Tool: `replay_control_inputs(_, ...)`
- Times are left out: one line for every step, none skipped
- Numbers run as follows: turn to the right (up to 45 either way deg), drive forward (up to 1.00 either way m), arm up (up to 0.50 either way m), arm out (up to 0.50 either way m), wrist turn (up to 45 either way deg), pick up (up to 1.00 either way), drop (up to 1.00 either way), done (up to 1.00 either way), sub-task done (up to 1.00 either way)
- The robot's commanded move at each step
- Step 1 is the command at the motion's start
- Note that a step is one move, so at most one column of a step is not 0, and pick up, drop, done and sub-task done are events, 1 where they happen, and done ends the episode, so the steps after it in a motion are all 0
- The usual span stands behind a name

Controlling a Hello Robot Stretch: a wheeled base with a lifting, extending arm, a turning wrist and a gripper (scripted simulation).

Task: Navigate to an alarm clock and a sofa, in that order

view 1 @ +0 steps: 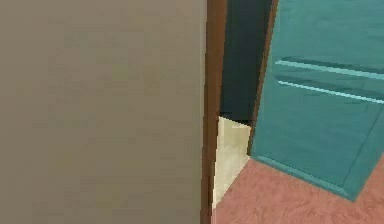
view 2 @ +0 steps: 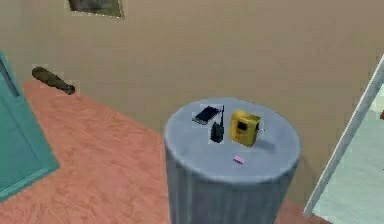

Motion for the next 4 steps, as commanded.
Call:
replay_control_inputs(36.0, 0.00, 0.00, 0.00, 0.0, 0.00, 0.00, 0.00, 0.00)
replay_control_inputs(0.0, 0.75, 0.00, 0.00, 0.0, 0.00, 0.00, 0.00, 0.00)
replay_control_inputs(42.0, 0.00, 0.00, 0.00, 0.0, 0.00, 0.00, 0.00, 0.00)
replay_control_inputs(0.0, 0.95, 0.00, 0.00, 0.0, 0.00, 0.00, 0.00, 0.00)
